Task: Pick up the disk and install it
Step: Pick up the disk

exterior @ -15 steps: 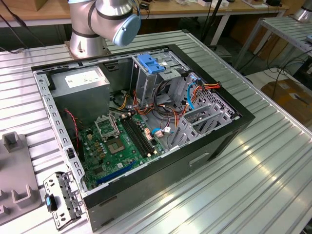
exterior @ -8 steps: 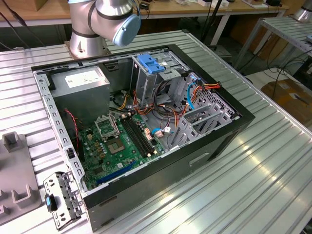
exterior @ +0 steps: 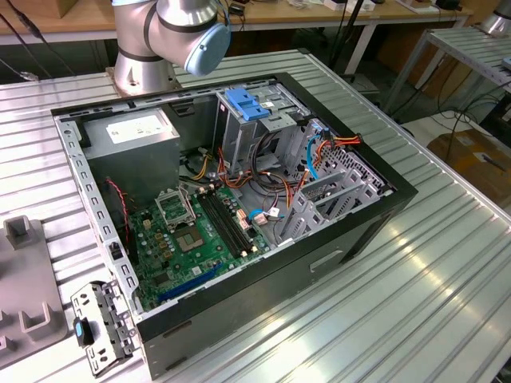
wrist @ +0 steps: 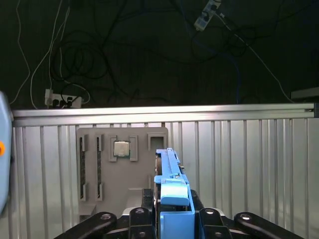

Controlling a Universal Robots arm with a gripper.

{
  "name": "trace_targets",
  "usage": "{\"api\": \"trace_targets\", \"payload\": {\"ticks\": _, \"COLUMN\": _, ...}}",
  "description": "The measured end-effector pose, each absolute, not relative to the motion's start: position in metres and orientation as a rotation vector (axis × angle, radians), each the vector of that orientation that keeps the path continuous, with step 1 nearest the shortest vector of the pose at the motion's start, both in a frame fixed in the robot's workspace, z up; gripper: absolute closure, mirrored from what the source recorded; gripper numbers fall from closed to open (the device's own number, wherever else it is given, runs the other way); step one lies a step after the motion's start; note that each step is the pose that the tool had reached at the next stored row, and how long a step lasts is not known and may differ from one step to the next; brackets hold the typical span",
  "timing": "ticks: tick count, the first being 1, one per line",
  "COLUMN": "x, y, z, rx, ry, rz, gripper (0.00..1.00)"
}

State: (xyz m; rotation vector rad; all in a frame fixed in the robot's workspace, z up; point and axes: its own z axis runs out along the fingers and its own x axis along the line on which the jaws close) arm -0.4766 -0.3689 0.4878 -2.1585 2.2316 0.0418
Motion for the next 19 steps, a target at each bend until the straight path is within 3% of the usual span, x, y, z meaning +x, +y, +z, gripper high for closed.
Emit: {"api": "trace_targets", "payload": {"ticks": 19, "x": -0.454, "y": -0.369, "z": 0.49, "rx": -2.158, "ry": 2.232, "rz": 0.042, "gripper": 0.63}}
